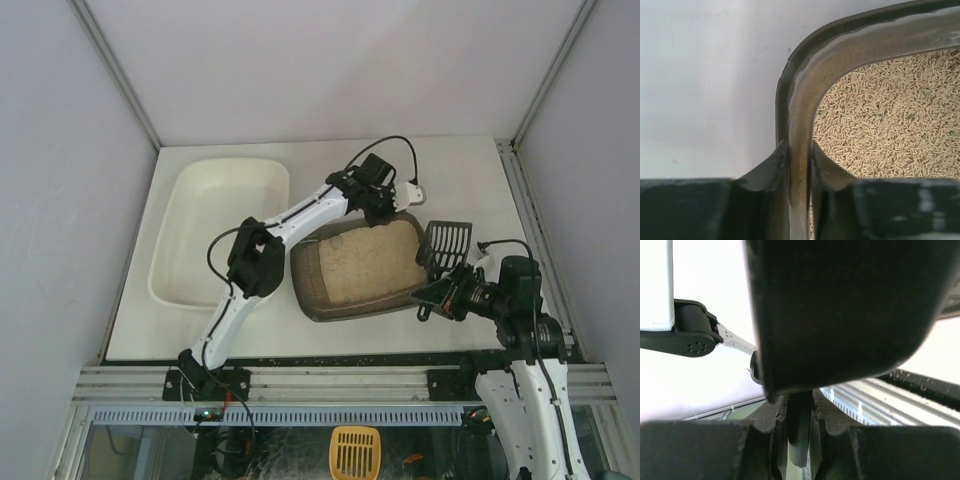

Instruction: Clean the litter box

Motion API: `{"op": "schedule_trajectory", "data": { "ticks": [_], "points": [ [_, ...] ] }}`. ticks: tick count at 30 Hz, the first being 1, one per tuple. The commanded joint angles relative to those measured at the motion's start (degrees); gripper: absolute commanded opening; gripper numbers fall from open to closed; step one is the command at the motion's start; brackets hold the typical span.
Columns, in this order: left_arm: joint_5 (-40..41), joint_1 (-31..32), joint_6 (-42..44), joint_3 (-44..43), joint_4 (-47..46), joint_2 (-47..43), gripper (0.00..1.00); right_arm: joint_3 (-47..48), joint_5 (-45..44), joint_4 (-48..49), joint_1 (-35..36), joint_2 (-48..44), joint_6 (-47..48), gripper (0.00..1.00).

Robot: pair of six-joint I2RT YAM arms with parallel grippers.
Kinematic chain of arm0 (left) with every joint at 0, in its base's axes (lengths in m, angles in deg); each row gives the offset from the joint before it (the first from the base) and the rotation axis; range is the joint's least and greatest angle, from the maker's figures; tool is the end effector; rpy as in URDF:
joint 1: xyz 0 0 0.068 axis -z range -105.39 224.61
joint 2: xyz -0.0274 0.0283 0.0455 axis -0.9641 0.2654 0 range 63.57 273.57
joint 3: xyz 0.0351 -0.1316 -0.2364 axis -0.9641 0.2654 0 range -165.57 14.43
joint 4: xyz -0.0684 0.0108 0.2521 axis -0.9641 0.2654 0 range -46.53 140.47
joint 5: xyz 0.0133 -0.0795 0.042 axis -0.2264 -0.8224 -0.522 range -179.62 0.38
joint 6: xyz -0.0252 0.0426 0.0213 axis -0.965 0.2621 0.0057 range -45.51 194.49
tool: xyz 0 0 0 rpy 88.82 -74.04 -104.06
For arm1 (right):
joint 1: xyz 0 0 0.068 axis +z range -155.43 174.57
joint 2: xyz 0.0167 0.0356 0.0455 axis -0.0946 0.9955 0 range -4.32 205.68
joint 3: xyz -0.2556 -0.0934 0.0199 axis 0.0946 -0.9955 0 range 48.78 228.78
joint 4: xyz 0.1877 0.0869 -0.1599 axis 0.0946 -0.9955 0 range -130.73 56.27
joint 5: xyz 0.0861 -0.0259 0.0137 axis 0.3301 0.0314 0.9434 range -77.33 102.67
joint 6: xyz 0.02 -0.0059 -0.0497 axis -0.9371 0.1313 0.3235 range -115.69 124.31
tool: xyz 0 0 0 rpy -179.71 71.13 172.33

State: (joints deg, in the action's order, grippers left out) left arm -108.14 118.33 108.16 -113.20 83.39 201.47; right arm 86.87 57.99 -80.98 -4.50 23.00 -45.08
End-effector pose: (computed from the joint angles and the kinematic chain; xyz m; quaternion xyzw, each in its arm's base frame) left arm 0.3801 -0.3791 0.2230 0.6229 0.6901 -0.1802 0.3214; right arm 0.0941 0.0268 0.2806 0.1800 0.8226 0.4880 0.2299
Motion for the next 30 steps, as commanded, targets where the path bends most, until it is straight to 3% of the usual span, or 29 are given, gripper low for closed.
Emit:
{"op": "schedule_trajectory", "data": {
  "ticks": [1, 3, 4, 8, 12, 17, 21, 26, 30],
  "points": [
    [-2.71, 1.57, 0.43, -4.09, -10.35, -3.14, 0.41, 1.6, 3.94, -5.31, 1.78, -1.58, -7.42, 0.0],
    [-0.57, 1.63, -2.02, -3.17, -12.19, -4.75, 0.92, 2.27, 4.32, -4.14, 3.75, -1.25, -13.22, 0.0],
    [0.79, 1.65, -3.29, -3.15, -12.61, -5.74, 0.99, 2.99, 3.38, -3.6, 5.24, -0.9, -15.29, 0.0],
    [5.45, 0.51, -9.21, -2.43, -13.59, -10.86, 1.0, 5.68, -2.49, -0.04, 13.53, 1.95, -22.84, 0.0],
    [6.81, -3.81, -20.63, -0.32, -13.3, -16.06, 1.0, 7.61, -9.07, 3.26, 27.64, 10.01, -28.98, 0.0],
    [-1.78, -13.07, -39.26, 6.88, -13.34, -20.85, 1.0, 11.4, -13.68, 4.56, 38.42, 25.08, -32.5, 0.0],
    [-6.01, -18.79, -46.53, 17.85, -17.0, -24.15, 1.0, 13.03, -17.3, 6.81, 39.45, 30.84, -37.0, 0.0],
    [-9.44, -21.44, -54.24, 33.83, -28.63, -29.26, 1.0, 12.98, -19.22, 13.4, 39.79, 36.93, -43.41, 0.0],
    [-12.74, -22.11, -59.71, 39.92, -35.17, -30.65, 1.0, 13.02, -19.02, 23.13, 40.03, 42.09, -46.83, 0.0]
  ]
}}
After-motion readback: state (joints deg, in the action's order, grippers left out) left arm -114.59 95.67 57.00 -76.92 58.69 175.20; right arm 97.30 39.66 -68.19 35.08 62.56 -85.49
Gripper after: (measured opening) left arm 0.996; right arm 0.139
